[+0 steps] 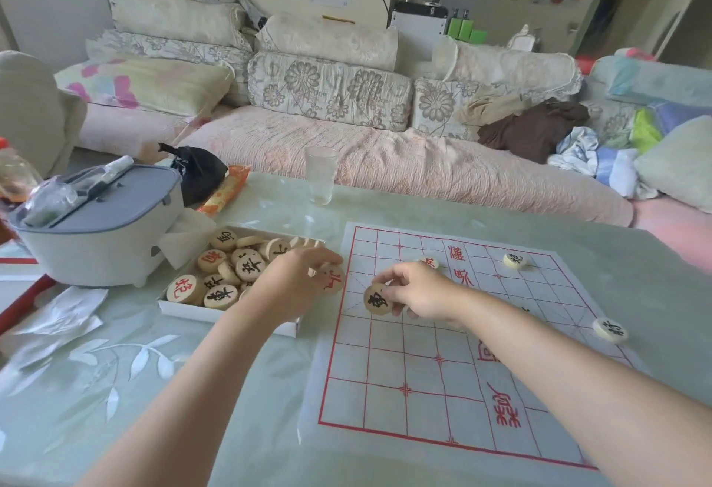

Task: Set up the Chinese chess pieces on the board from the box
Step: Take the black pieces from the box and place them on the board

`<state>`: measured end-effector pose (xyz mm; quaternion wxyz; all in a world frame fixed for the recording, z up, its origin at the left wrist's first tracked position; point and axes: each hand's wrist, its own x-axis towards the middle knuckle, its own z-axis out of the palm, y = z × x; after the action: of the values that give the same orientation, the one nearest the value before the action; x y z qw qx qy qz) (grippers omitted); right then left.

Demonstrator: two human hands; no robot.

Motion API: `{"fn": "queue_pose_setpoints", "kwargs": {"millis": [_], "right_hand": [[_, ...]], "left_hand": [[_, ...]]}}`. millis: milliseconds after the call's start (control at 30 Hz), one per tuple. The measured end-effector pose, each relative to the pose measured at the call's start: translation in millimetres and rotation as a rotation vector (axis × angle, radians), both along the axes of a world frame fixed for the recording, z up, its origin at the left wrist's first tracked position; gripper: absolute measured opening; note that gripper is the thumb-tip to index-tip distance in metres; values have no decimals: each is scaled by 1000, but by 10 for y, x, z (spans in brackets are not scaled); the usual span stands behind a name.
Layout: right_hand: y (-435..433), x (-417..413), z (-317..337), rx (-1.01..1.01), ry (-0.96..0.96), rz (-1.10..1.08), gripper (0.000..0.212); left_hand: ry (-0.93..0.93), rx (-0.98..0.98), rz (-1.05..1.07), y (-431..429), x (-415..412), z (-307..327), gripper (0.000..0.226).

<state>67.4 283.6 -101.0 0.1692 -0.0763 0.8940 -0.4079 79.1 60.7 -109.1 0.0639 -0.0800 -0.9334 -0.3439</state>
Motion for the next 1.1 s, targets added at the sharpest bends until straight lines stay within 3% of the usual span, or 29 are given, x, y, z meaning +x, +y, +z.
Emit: {"fn": "queue_pose_setpoints", "kwargs": {"millis": [200, 367, 567, 667, 800, 933, 1100], "right_hand": [[571, 339, -41, 80, -73, -34, 14], [754, 493, -157, 140, -42, -50, 22], [791, 583, -171, 312, 80, 90, 58], [806, 614, -189, 401, 182, 136, 52], [905, 627, -161, 479, 132, 147, 49], [965, 640, -124, 446, 82, 121, 58], [788, 647, -123, 150, 307, 39, 51]], "left_hand": [[-101, 0, -128, 543, 45, -98, 25], [-160, -129, -263, 771, 190, -255, 26], [-173, -124, -277, 815, 226, -272, 30], [-213, -149, -313, 811, 234, -267, 35], [-258, -164, -309, 831, 209, -270, 41], [-314, 49, -181, 923, 206, -299, 33], [-438, 565, -43, 1095, 254, -221, 20]]}}
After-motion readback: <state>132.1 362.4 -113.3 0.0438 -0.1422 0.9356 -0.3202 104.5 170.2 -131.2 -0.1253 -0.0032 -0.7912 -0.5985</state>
